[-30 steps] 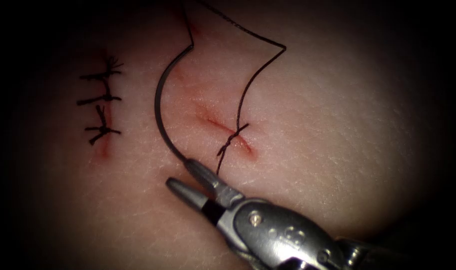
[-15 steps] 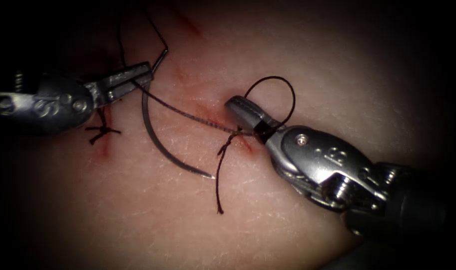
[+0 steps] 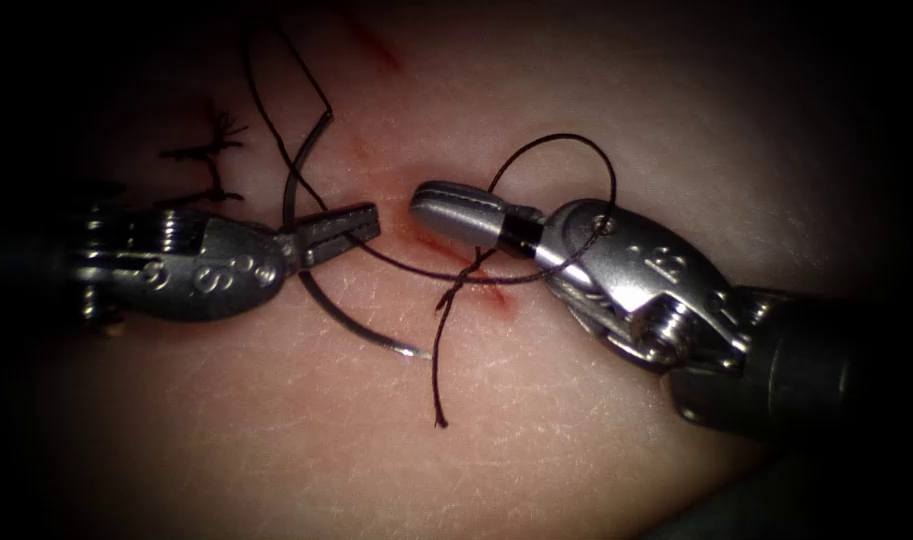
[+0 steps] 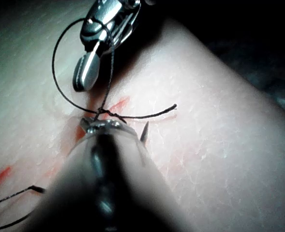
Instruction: Wound Closure
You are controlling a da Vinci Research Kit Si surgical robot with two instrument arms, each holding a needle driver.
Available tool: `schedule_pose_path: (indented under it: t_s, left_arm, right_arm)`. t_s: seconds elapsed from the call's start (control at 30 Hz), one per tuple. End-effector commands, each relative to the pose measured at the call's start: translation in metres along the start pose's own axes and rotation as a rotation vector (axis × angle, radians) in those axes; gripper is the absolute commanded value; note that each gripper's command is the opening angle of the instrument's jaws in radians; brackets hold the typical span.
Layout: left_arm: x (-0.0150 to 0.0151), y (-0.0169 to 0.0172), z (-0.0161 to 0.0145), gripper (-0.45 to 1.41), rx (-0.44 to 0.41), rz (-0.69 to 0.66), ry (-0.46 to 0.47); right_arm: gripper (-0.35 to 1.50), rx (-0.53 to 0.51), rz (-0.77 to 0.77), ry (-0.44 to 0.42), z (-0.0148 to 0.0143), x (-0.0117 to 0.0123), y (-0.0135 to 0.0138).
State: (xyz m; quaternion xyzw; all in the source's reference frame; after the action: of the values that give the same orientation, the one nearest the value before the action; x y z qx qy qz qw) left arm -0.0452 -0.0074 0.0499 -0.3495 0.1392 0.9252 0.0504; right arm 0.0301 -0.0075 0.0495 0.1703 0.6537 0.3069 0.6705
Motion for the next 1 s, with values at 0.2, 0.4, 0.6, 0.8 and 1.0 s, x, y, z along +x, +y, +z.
schedule_pose_path:
  t_s: [0.2, 0.4, 0.6, 0.8, 1.0]
  left_arm:
    - [0.0005, -0.0005, 0.0031, -0.45, -0.016, 0.004, -0.011]
    - [0.0003, -0.0018, 0.0042, -0.45, -0.025, -0.002, -0.012]
    - [-0.0001, -0.0023, 0.0042, -0.45, -0.031, 0.001, -0.008]
    - [-0.0001, -0.002, 0.004, -0.45, -0.036, 0.003, -0.007]
    - [-0.0002, -0.002, 0.0039, -0.45, -0.037, 0.004, -0.006]
  right_arm:
    - [-0.35, 0.266, -0.093, -0.083, 0.0015, -0.0002, 0.0]
    - [-0.35, 0.442, -0.171, -0.201, 0.0022, -0.0005, -0.0013]
    - [-0.35, 0.568, -0.232, -0.324, 0.0026, -0.0011, -0.002]
    - [-0.28, 0.709, -0.353, -0.508, 0.0024, -0.0024, -0.0029]
    - [0.59, 0.792, -0.461, -0.626, 0.0025, -0.0035, -0.0037]
